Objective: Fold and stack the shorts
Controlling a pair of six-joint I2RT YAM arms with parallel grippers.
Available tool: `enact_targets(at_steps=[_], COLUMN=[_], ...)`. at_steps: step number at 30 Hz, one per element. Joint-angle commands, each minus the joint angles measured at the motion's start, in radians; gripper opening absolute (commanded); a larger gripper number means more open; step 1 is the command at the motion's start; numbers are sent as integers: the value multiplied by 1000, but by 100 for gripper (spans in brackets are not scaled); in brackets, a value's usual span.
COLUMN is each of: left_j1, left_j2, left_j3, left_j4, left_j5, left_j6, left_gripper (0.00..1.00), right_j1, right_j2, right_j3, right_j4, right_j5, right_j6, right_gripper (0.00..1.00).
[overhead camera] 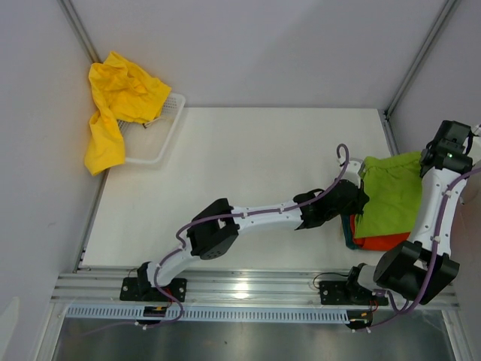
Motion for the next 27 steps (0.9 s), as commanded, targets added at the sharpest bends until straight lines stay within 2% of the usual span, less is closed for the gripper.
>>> enact_targets(at_steps=[1,4,9,14,19,21,22,25,26,27], left_j1=[-16,-29,-26,-25,-3,-2,-2,-3,-3,-3], left_j2=[30,40,44,36,43,35,27,20,21,21], left_j3=[24,58,44,32,23,-25,-32,-63,-68,-71], left_j4=[101,79,72,66,9,41,50,63,67,61], left_j5=[21,-2,-8,-8,61,70,70,78,81,81], left_j6=[-17,6,1,-6,-127,-146,-144,-146,-148,-151], left_gripper=[0,0,0,1,9,18,18,25,29,43], right_j1=[-13,-16,-33,-46,-97,-126,-135,-158,-161,-161], right_j2=[-15,-25,-35,4,53,70,74,94,99,102], right_j3=[10,-52,-160,-198,-180,-171,-169,-155,-148,-146], right_j4=[74,92,163,198,210,218,223,232,235,230], right_j5=[101,163,128,106,51,-9,-15,-79,-90,-68], right_j6=[52,75,72,75,75,71,69,48,43,51], right_gripper=[0,0,0,0,3,12,13,19,32,48])
